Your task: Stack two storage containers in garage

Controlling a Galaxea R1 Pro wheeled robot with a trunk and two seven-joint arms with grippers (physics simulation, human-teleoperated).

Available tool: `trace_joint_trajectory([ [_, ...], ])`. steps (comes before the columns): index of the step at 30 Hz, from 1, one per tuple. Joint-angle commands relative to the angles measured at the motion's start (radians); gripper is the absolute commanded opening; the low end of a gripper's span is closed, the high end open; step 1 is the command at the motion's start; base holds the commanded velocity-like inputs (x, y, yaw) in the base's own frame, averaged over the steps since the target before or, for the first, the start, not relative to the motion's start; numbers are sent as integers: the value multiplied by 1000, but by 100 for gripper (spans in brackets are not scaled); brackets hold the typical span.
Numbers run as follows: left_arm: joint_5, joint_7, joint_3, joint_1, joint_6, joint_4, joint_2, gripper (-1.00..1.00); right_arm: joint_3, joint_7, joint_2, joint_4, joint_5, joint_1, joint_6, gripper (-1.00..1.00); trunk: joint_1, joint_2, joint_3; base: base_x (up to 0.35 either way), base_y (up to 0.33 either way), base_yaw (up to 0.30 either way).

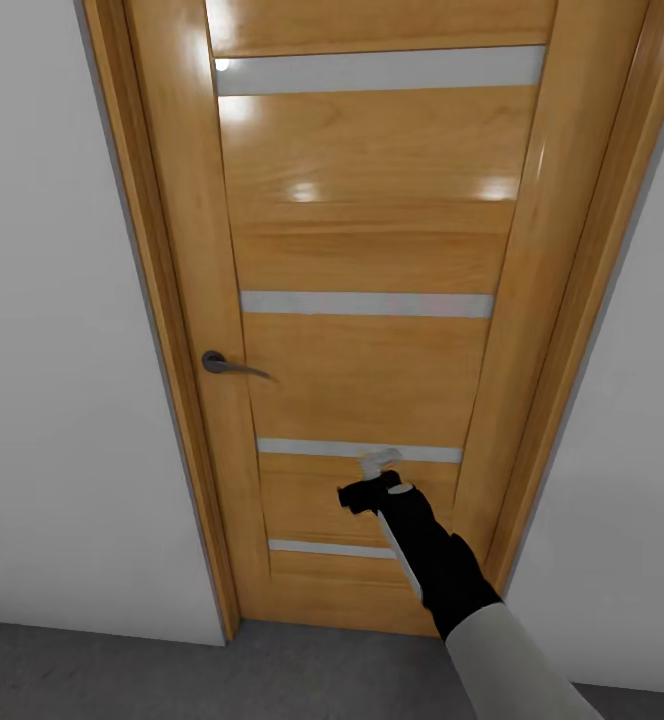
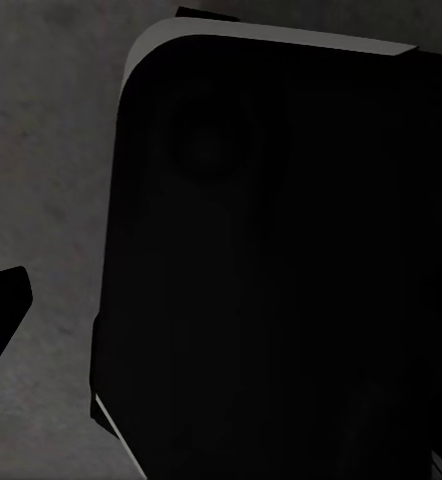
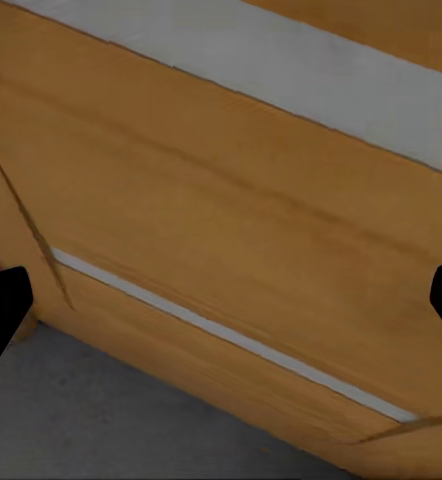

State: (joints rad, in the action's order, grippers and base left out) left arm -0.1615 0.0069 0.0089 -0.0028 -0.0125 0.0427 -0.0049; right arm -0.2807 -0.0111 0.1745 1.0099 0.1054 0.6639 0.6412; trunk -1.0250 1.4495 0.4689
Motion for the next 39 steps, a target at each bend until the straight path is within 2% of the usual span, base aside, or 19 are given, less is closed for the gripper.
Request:
trace_joint_trajectory([
  [1, -7, 1, 0, 0, -1, 0, -1, 100, -22, -1, 0, 19, 10, 1, -14, 100, 0, 1, 1, 0, 0, 0],
  [11, -6, -6, 0, 0, -2, 1, -1, 100, -159, 2, 0, 36, 8, 2, -214, 100, 0, 1, 1, 0, 0, 0],
  [16, -5, -7, 0, 0, -1, 1, -1, 100, -180, 2, 0, 7, 8, 2, -263, 100, 0, 1, 1, 26, 0, 0],
  [20, -2, -7, -2, 0, -1, 0, -1, 100, -186, 12, 0, -66, 11, 2, -405, 100, 0, 1, 1, 215, 0, 0],
  [39, 0, -7, -4, 0, -1, 0, -3, 100, -186, 49, 0, -82, 17, 2, -408, 100, 0, 1, 1, 320, 0, 0],
])
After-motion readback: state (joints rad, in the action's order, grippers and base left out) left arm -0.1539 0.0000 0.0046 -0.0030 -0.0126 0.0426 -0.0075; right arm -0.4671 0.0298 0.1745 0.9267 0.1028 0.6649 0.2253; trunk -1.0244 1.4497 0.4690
